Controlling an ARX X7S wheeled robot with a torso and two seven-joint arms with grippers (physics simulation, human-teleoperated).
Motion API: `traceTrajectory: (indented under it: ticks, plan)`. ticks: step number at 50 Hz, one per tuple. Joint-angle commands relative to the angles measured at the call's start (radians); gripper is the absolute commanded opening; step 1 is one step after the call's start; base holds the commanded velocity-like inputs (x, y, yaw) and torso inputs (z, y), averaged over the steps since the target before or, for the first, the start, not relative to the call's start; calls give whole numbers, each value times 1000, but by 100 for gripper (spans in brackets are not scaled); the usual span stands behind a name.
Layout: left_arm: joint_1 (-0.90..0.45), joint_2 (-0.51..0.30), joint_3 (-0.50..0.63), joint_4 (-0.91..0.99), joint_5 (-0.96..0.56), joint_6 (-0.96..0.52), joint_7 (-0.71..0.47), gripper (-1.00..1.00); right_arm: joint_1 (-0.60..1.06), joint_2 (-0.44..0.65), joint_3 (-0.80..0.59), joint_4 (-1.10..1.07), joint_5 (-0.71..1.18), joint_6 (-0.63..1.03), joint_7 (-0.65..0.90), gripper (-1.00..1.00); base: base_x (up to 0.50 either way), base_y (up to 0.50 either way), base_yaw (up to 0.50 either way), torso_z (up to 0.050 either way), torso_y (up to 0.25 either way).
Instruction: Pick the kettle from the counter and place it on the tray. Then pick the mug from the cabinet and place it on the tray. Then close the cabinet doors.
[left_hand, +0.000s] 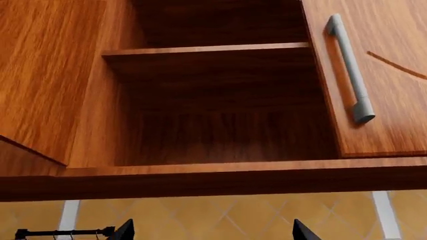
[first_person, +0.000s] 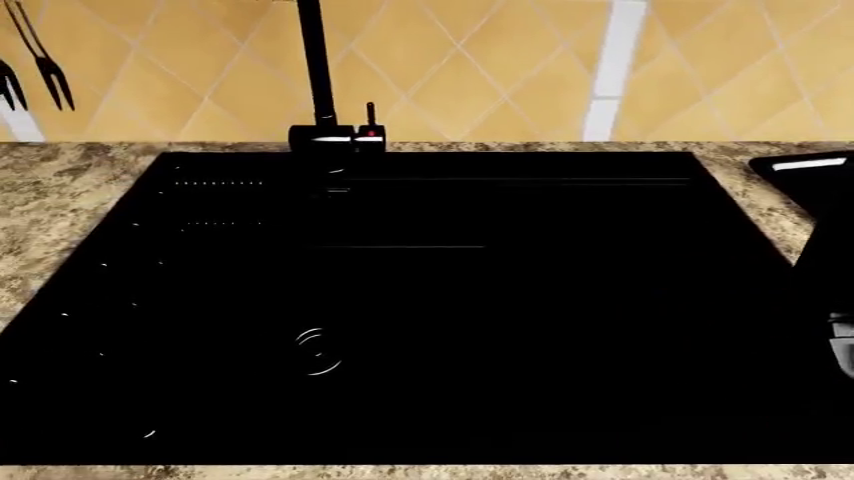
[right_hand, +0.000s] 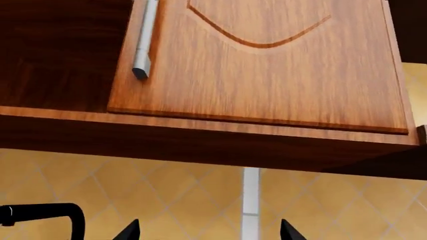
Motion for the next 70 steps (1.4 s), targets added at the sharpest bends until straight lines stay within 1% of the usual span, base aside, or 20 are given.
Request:
traceTrajectory:
  ticks: [1, 33, 38, 42, 46, 51, 55, 58, 61, 65, 67, 70]
  plan:
    - [-1, 10, 0, -1, -1, -10, -4, 100, -35, -30, 45, -1, 12, 41, 1, 100, 1, 500, 0, 0, 0]
    - [-9, 20, 7, -8, 11, -20, -3, 100, -19, -30, 12, -1, -3, 35, 1, 100, 1, 500, 0, 0, 0]
    - [0, 23, -7, -15, 12, -33, -1, 100, -21, -25, 20, -1, 2, 22, 1, 100, 1, 500, 0, 0, 0]
    - [23, 39, -34, -35, 32, -71, -3, 100, -42, -36, 36, -1, 1, 13, 1, 100, 0, 0, 0, 0, 0]
    - [63, 68, -99, -101, 90, -164, -2, 100, -52, -39, 36, -1, -6, 12, 1, 100, 0, 0, 0, 0, 0]
    - [103, 65, -170, -185, 166, -273, 0, 100, -57, -41, 27, -1, -18, 12, 1, 100, 0, 0, 0, 0, 0]
    - [142, 42, -192, -265, 221, -293, -26, 100, -58, -50, 21, -1, -24, 19, 1, 100, 0, 0, 0, 0, 0]
    - [143, 7, -215, -304, 278, -323, -35, 100, -60, -52, 12, -1, -32, 17, 1, 100, 0, 0, 0, 0, 0]
    - [124, -30, -233, -323, 324, -362, -14, 100, -59, -54, 5, -1, -36, 17, 1, 100, 0, 0, 0, 0, 0]
    - [46, -42, -209, -349, 405, -391, 59, 100, -57, -58, -2, -1, -40, 18, 1, 100, 0, 0, 0, 0, 0]
    - [-7, -52, -178, -360, 462, -406, 109, 100, -55, -58, 4, -1, -33, 20, 1, 100, 0, 0, 0, 0, 0]
    - [-107, -80, -98, -378, 581, -413, 194, 100, -49, -50, -1, -1, -33, 11, 1, 100, 0, 0, 0, 0, 0]
